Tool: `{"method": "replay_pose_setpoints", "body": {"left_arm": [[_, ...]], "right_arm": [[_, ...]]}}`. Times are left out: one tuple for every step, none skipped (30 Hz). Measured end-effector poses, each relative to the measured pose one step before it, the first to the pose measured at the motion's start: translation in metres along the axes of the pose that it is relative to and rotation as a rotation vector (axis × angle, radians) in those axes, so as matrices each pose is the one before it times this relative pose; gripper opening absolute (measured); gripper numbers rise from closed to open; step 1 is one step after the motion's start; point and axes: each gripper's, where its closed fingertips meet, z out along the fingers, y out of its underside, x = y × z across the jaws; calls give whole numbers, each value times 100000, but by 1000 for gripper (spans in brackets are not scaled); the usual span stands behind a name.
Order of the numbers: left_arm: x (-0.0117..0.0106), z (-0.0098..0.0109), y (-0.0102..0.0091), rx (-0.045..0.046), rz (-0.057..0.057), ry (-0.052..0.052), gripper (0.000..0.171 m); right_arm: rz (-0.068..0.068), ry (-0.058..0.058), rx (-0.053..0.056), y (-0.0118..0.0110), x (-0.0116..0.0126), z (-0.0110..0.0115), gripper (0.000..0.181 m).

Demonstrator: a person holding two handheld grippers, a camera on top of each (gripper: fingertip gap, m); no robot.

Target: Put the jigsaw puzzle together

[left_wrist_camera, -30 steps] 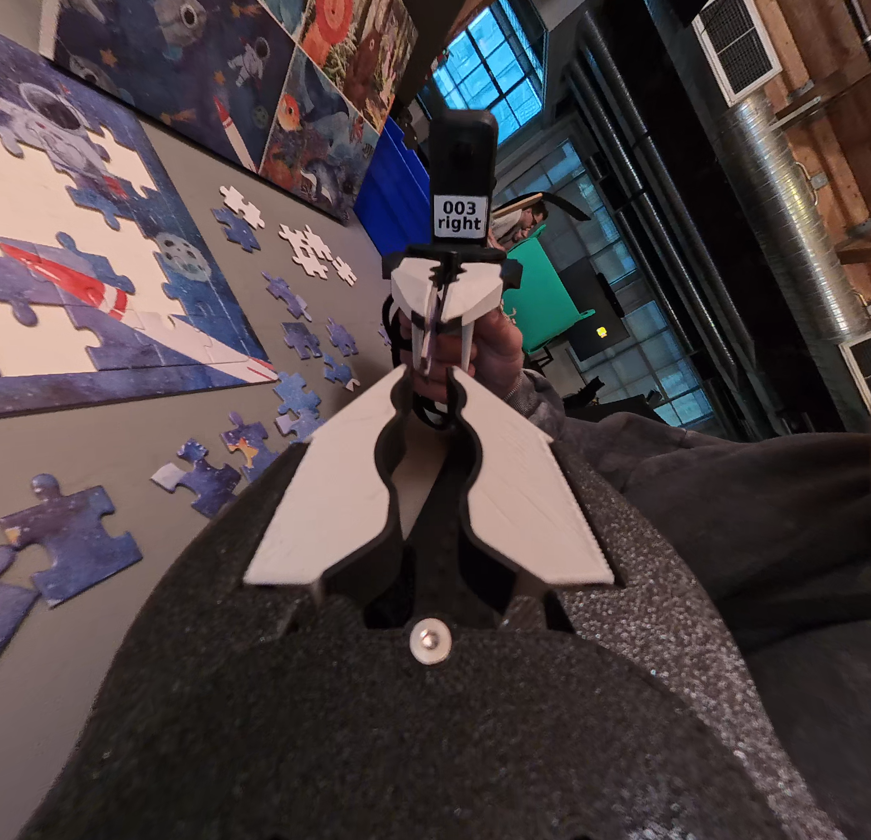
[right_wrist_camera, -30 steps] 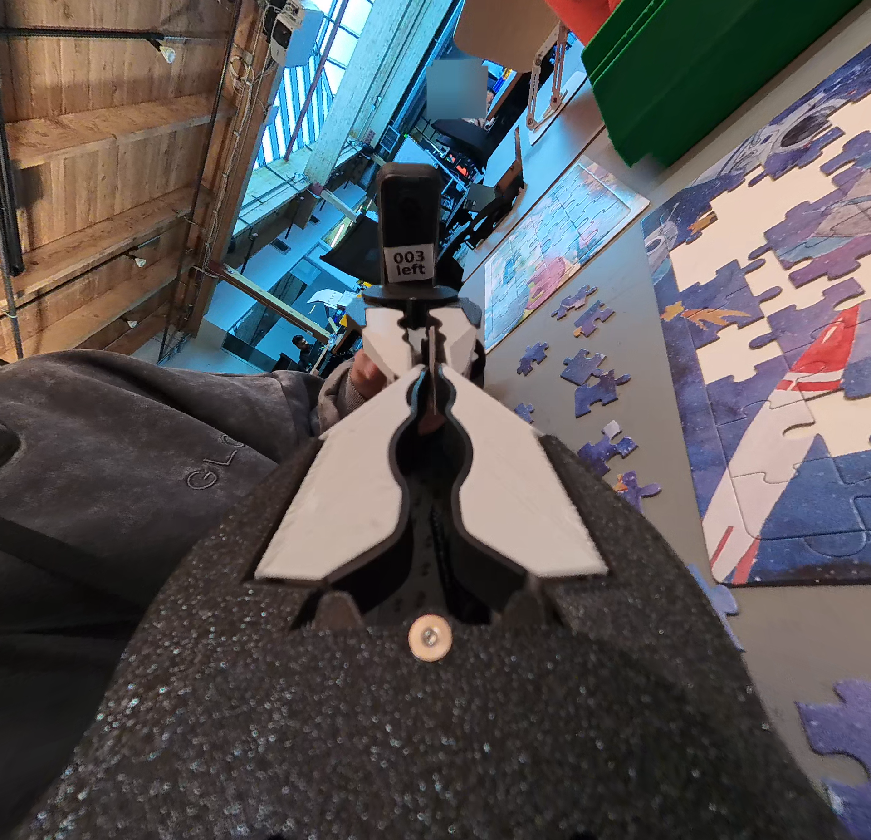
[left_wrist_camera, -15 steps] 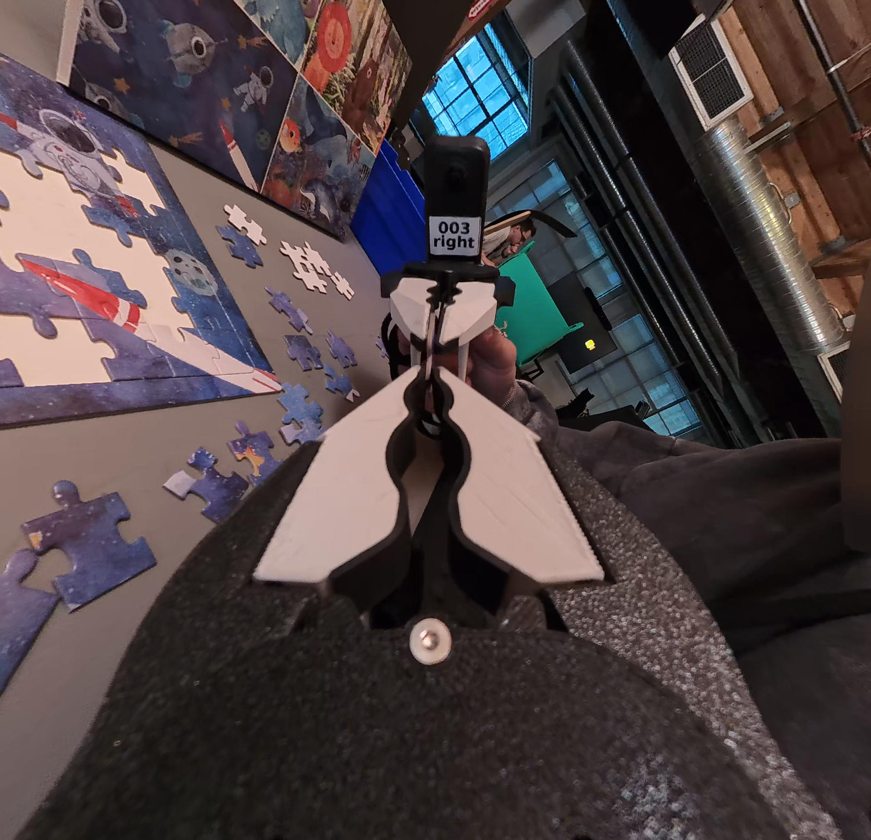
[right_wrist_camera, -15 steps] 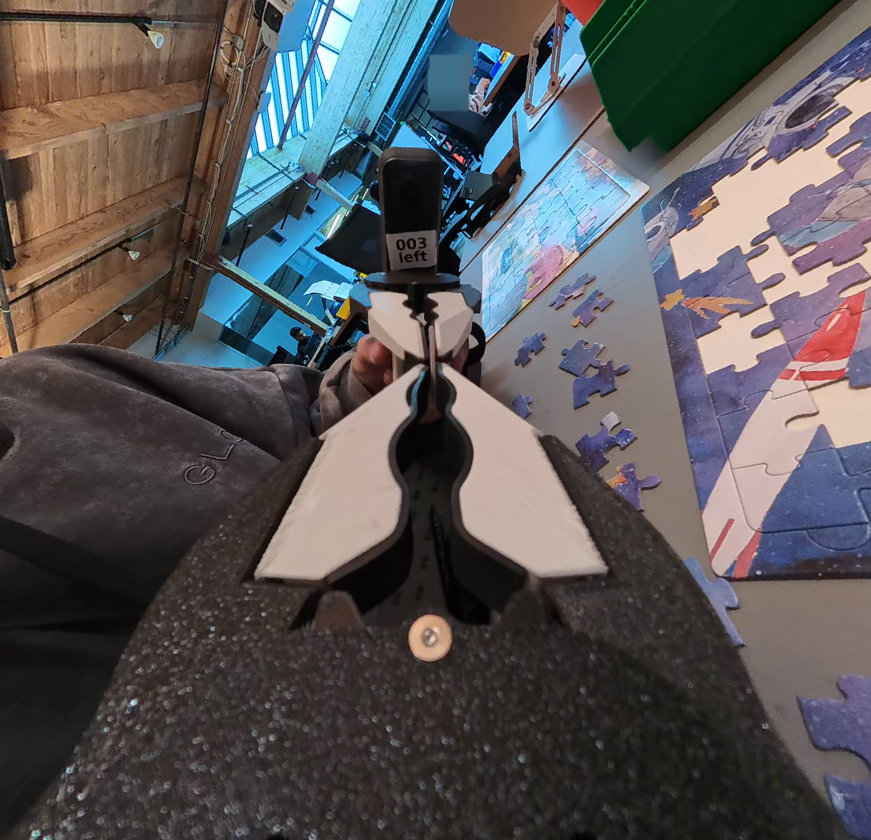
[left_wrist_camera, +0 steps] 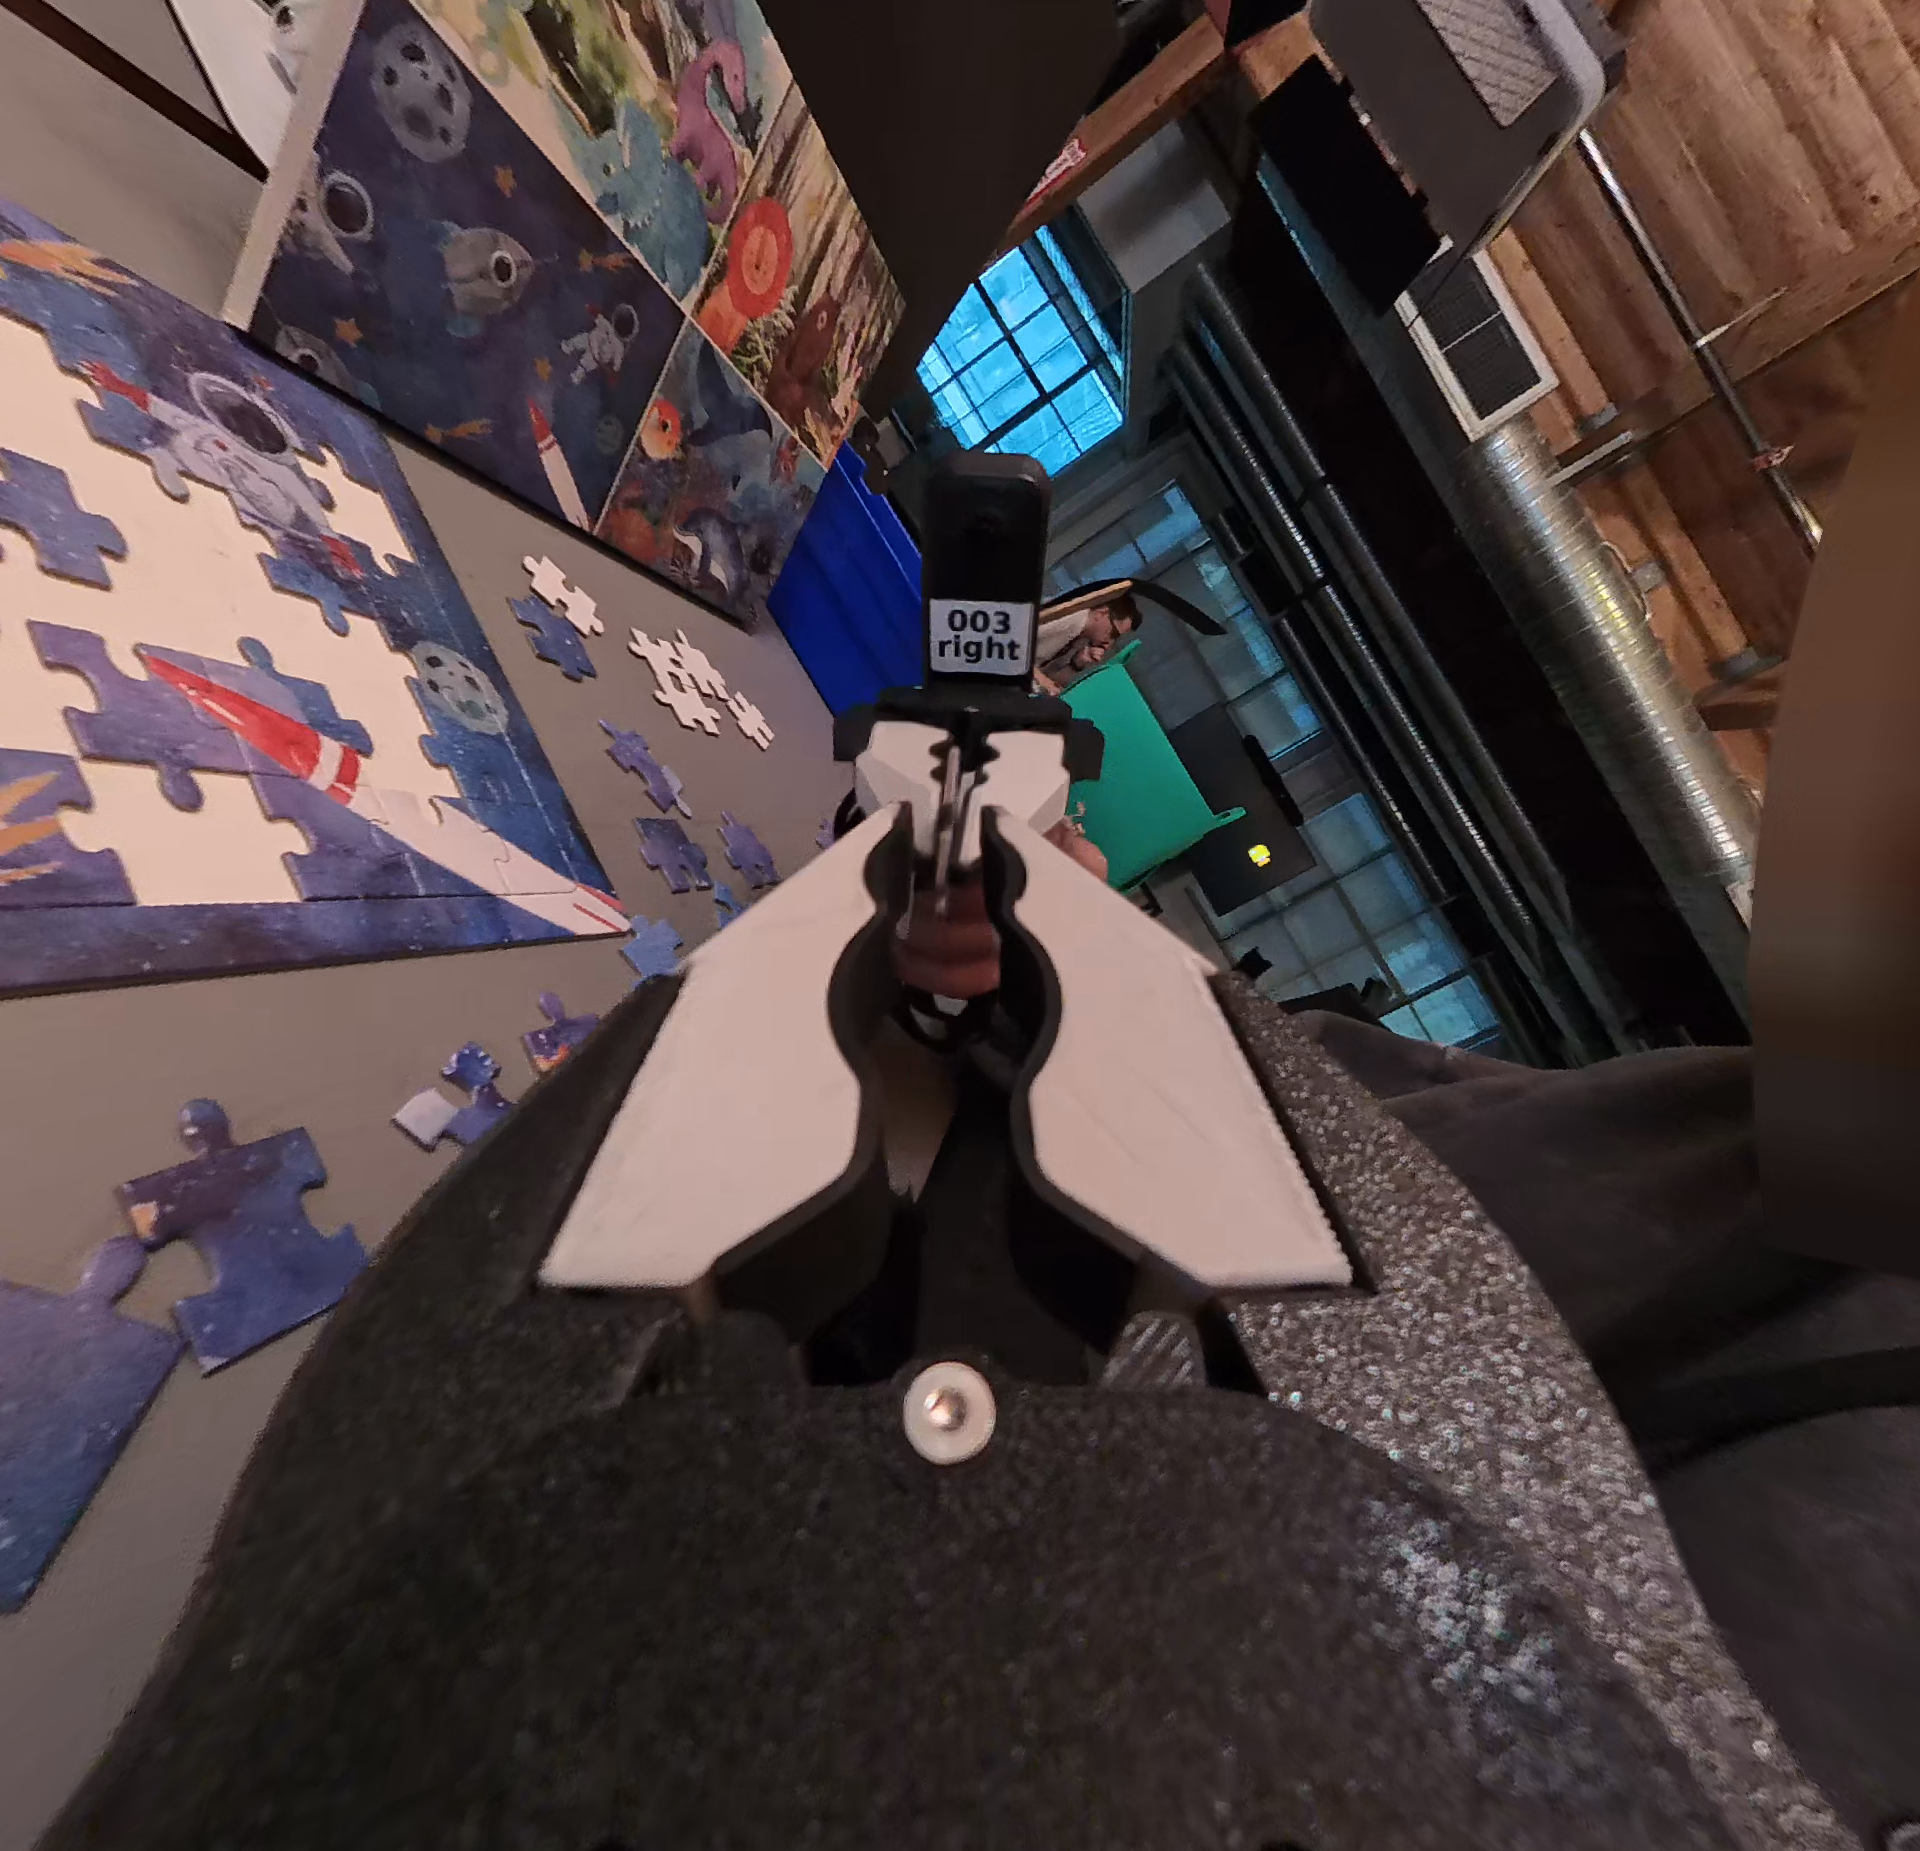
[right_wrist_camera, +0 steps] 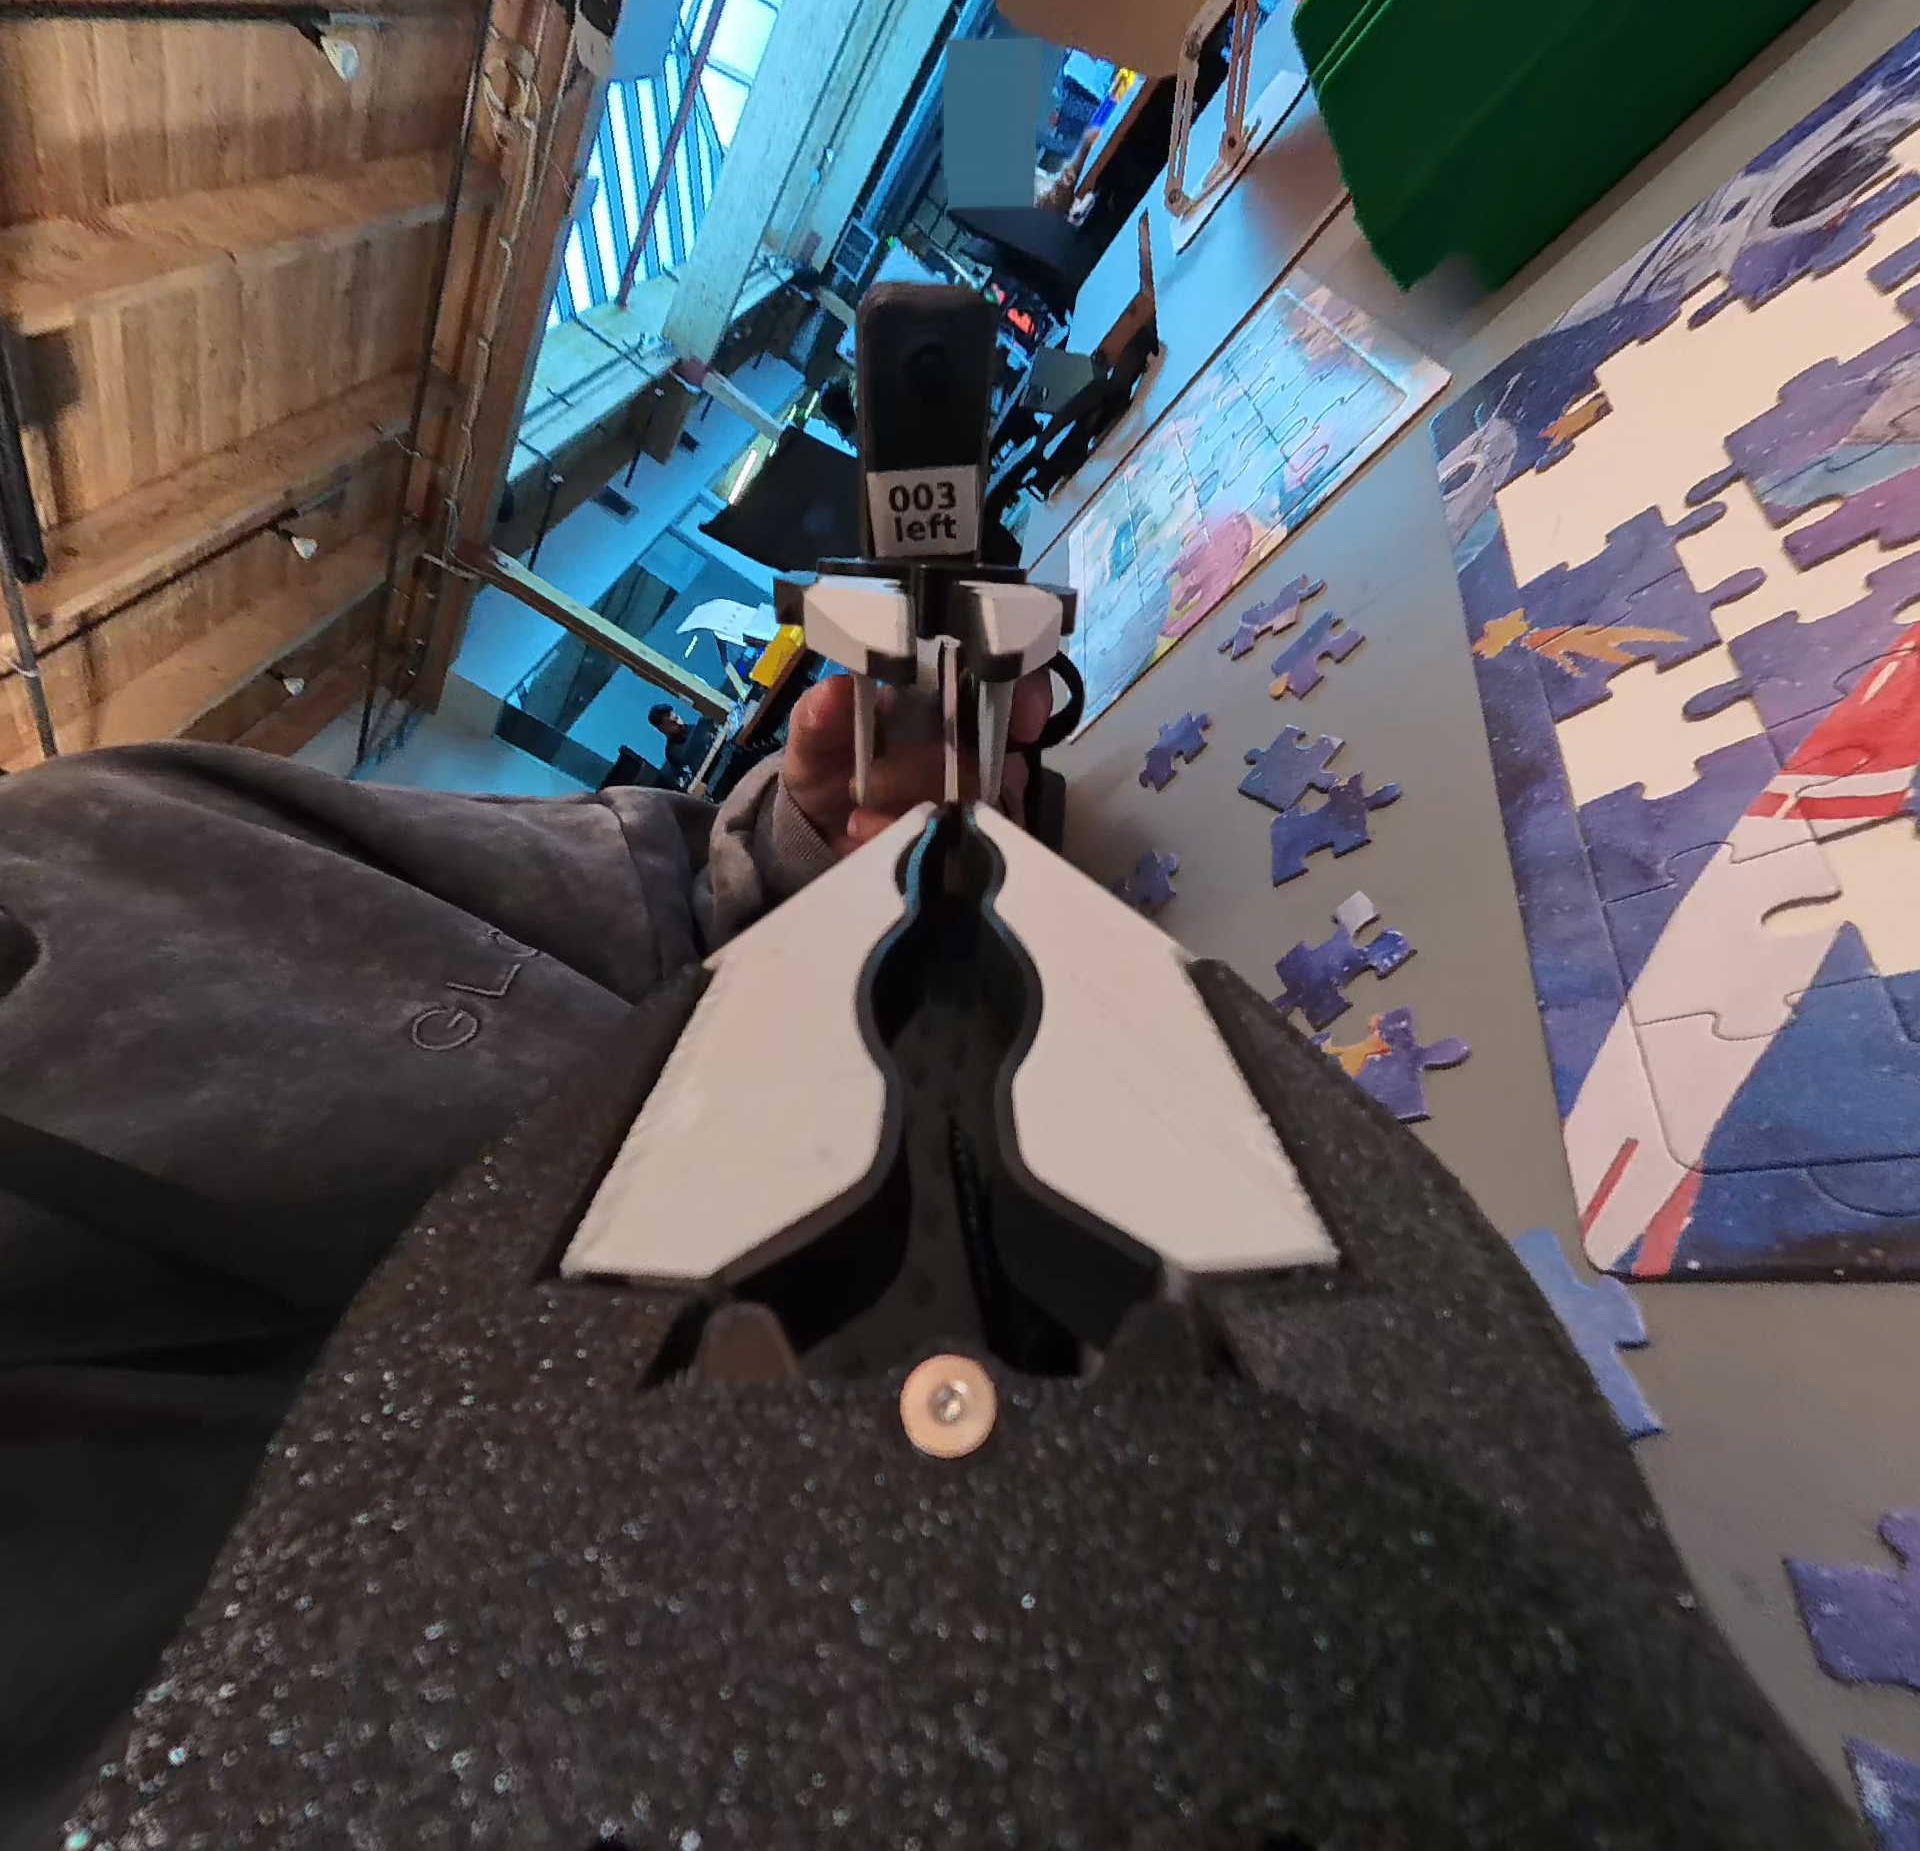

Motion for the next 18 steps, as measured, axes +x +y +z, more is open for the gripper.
{"method": "replay_pose_setpoints", "body": {"left_arm": [[-24,-11,173,-484,1271,-197,12],[110,113,266,-706,851,662,12],[232,184,356,-1101,295,1486,11],[341,241,370,-1282,-20,2216,11],[341,251,342,-1146,-90,2075,11],[78,182,239,-672,313,524,10],[-200,59,93,67,1161,-1246,7],[-186,-13,-28,305,1124,-1055,1],[-60,-37,-26,-75,17,19,1],[-5,-19,-23,-155,-630,512,1],[40,15,-43,132,-747,850,1],[7,38,-37,187,-655,778,1],[-76,45,2,98,-422,437,1],[-121,29,32,-31,-280,210,1],[-109,46,56,-183,-151,194,0],[-111,29,62,-218,-128,171,0],[-97,-9,55,-121,-293,23,0],[-96,-60,32,58,-285,-34,0]], "right_arm": [[385,-510,1084,-198,-32,-160,1],[531,-972,601,-114,-112,-64,2],[442,-953,151,-39,-114,11,2],[204,-616,-282,70,-85,87,2],[-83,-230,-503,122,-50,102,2],[-120,-239,-677,146,-48,113,2],[77,-712,-625,136,-77,112,2],[232,-518,-443,84,-79,98,2],[-528,1044,-673,125,161,73,2],[-483,301,-744,147,32,69,2],[67,-240,-597,129,-48,93,2],[147,-277,-595,115,-37,115,2],[135,91,-666,127,50,124,2],[-106,561,-592,117,95,85,2],[-186,656,-562,118,135,60,2],[48,386,-513,106,85,15,2],[242,168,-198,70,124,-6,2],[398,28,46,9,91,-35,2]]}}
